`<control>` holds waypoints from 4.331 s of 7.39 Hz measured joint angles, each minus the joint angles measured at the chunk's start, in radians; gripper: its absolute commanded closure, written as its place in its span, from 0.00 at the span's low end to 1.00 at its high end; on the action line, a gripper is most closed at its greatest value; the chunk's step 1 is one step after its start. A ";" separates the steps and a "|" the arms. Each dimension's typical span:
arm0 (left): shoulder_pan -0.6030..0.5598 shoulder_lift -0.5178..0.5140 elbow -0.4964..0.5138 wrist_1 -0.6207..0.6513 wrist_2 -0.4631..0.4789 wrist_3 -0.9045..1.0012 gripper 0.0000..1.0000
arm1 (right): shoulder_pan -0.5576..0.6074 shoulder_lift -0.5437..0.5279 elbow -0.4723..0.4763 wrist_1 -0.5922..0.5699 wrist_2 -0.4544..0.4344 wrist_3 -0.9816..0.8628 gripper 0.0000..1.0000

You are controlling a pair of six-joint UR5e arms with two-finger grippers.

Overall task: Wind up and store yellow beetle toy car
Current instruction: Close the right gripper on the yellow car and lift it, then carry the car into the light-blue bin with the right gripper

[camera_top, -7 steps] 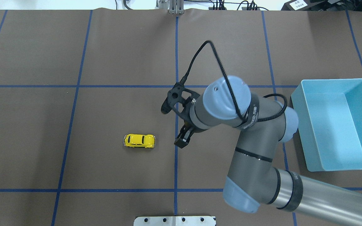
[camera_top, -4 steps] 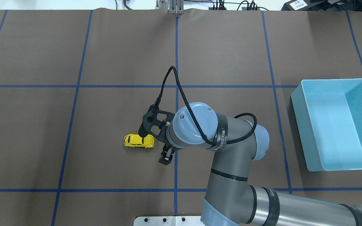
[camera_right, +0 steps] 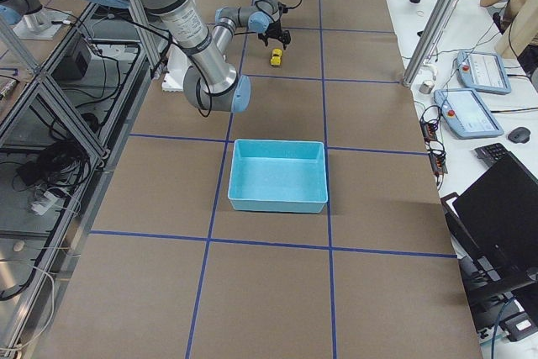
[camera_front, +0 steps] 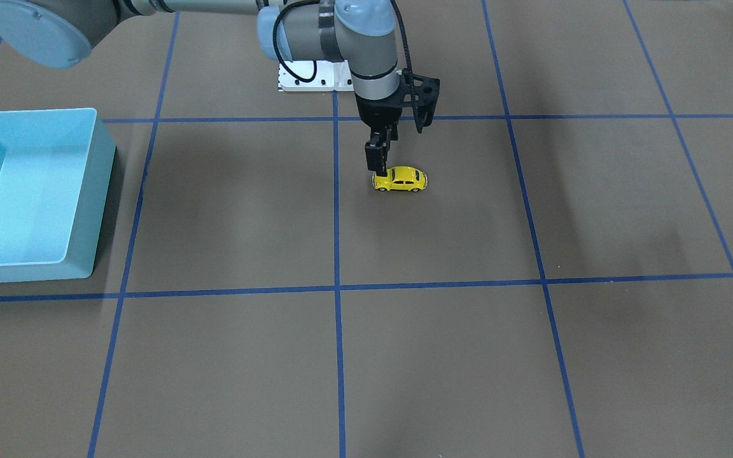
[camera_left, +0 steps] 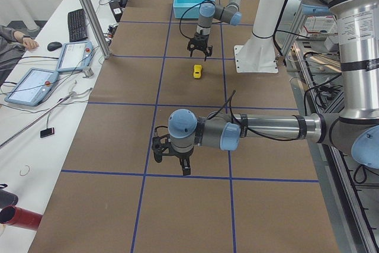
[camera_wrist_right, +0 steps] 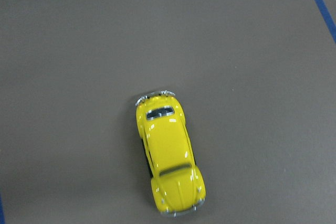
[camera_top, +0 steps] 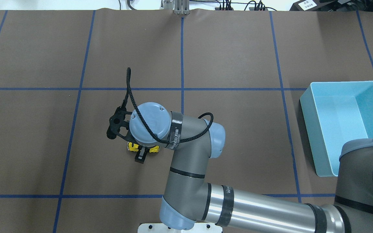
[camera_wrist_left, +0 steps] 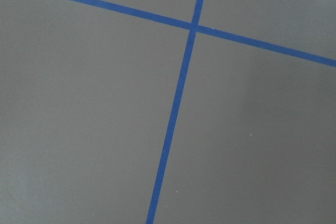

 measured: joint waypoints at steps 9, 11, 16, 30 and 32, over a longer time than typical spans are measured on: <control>0.000 0.000 0.004 -0.004 -0.006 0.000 0.00 | -0.029 0.000 -0.119 0.163 -0.030 -0.040 1.00; 0.000 0.001 0.002 -0.004 -0.007 0.000 0.00 | -0.030 -0.042 -0.010 0.099 -0.028 -0.039 1.00; 0.001 0.000 -0.002 -0.004 -0.007 0.000 0.00 | 0.079 -0.362 0.655 -0.368 0.053 -0.044 1.00; 0.005 -0.001 -0.005 0.005 -0.009 -0.003 0.00 | 0.719 -1.153 0.413 0.353 0.542 -0.678 1.00; 0.006 -0.001 -0.004 0.004 -0.009 -0.003 0.00 | 0.705 -1.121 0.317 0.467 0.544 -0.671 1.00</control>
